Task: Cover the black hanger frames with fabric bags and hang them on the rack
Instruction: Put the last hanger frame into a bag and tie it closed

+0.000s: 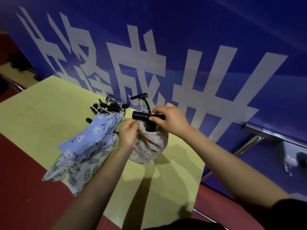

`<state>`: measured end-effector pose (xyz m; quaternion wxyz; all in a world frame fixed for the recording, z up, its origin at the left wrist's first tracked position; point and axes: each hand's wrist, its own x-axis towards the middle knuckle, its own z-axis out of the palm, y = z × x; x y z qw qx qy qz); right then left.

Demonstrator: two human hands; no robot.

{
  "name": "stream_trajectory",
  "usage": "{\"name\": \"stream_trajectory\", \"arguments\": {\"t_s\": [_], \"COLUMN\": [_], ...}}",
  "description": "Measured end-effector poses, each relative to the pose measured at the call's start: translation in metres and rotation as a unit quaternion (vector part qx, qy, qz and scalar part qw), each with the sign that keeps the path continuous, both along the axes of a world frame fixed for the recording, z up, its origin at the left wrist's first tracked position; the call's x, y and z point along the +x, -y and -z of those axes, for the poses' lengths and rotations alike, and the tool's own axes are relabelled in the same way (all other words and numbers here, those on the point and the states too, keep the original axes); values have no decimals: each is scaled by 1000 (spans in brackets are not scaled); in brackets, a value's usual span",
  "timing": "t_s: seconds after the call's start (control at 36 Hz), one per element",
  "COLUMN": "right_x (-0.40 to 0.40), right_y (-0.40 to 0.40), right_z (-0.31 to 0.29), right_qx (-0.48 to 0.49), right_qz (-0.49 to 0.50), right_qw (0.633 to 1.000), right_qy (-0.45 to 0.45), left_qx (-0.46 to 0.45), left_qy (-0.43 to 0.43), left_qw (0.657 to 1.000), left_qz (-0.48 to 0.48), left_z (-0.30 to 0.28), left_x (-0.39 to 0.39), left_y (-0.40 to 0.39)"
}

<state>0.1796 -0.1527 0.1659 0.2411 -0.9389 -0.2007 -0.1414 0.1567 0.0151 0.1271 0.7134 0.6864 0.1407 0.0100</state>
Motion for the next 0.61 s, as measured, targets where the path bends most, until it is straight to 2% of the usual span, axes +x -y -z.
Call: {"name": "stream_trajectory", "arguments": {"t_s": [0.06,0.11,0.22,0.47,0.61], "right_x": [1,1,-3,-8,-12], "right_y": [4,8,10,2,2], "right_z": [1,3,7,16,15], "right_qx": [24,40,112,196,202], "right_qz": [-9,-11,9,-9,-35], "right_qw": [1000,999,989,969,962], "right_qy": [-18,-35,-95,-152,-182], "left_qx": [45,47,-26,-211,-244], "left_qy": [4,-22,-69,-73,-59], "left_qw": [999,999,997,974,967], "left_qz": [-1,2,14,-39,-36], "left_z": [1,0,-2,-29,-57], "left_x": [3,6,9,9,13], "left_y": [-9,-19,-31,-39,-45]}}
